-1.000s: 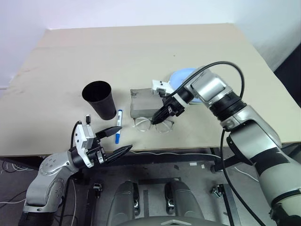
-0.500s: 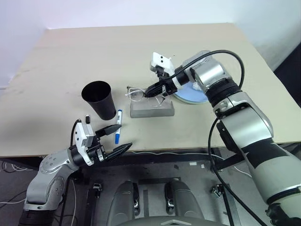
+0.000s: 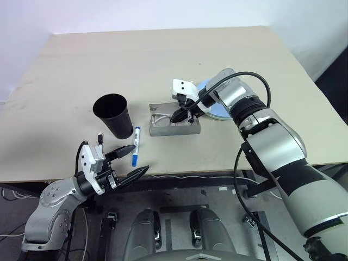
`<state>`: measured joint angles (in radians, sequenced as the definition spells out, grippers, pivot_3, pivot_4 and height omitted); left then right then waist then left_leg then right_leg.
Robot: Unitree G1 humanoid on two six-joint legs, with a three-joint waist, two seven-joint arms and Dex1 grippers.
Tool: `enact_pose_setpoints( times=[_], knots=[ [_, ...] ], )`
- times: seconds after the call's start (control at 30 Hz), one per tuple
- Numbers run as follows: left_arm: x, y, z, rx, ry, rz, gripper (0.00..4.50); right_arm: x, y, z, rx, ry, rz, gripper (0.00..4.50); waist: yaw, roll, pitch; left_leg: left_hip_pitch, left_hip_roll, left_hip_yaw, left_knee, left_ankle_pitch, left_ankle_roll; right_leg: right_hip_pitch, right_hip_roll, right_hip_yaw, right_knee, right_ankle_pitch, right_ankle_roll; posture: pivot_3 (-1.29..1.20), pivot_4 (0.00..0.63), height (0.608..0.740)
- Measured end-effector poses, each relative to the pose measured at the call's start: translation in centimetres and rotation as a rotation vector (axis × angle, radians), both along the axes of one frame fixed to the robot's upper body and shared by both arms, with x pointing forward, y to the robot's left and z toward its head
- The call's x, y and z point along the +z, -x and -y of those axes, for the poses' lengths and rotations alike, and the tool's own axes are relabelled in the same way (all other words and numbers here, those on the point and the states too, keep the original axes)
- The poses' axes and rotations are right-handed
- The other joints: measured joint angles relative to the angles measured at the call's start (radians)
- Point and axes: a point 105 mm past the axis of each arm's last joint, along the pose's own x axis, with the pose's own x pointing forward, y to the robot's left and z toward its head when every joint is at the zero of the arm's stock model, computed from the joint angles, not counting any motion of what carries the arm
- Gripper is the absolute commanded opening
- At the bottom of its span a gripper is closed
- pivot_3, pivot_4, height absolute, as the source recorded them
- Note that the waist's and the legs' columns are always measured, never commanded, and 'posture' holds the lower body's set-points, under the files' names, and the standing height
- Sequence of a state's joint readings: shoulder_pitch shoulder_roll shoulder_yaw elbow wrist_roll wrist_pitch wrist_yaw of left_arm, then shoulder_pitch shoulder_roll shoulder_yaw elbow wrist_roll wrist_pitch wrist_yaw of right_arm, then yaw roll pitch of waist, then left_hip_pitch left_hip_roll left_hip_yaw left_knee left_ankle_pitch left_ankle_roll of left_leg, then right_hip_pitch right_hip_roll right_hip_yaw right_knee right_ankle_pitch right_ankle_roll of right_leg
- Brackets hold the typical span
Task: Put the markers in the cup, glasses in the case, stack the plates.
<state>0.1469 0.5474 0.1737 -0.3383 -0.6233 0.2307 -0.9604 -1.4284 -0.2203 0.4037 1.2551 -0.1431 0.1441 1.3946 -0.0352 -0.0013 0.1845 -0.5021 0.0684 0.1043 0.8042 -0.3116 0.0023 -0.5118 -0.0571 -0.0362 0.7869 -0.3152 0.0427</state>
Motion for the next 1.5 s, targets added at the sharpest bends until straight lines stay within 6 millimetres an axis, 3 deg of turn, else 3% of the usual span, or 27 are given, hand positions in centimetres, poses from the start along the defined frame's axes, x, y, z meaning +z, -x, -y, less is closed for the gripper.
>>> enact_pose_setpoints(
  times=[0.87, 1.5],
  knots=[
    [-0.3, 0.8, -0.1, 0.008, -0.003, -0.013, 4.5, -0.9, 0.9, 0.0, 0.041, 0.112, -0.069, 0.01, -0.009, -0.002, -0.001, 0.004, 0.0, 0.0, 0.0, 0.0, 0.0, 0.003, -0.003, 0.0, 0.0, 0.0, 0.0, 0.0, 0.15, 0.67],
    [0.1, 0.5, 0.1, 0.005, 0.008, -0.002, 4.5, -1.2, 2.0, 0.2, -0.015, 0.102, -0.244, 0.01, -0.008, -0.003, -0.002, 0.004, -0.001, 0.0, 0.0, -0.001, 0.001, 0.004, -0.005, 0.0, 0.0, -0.001, -0.001, 0.0, 0.15, 0.67]
  ],
)
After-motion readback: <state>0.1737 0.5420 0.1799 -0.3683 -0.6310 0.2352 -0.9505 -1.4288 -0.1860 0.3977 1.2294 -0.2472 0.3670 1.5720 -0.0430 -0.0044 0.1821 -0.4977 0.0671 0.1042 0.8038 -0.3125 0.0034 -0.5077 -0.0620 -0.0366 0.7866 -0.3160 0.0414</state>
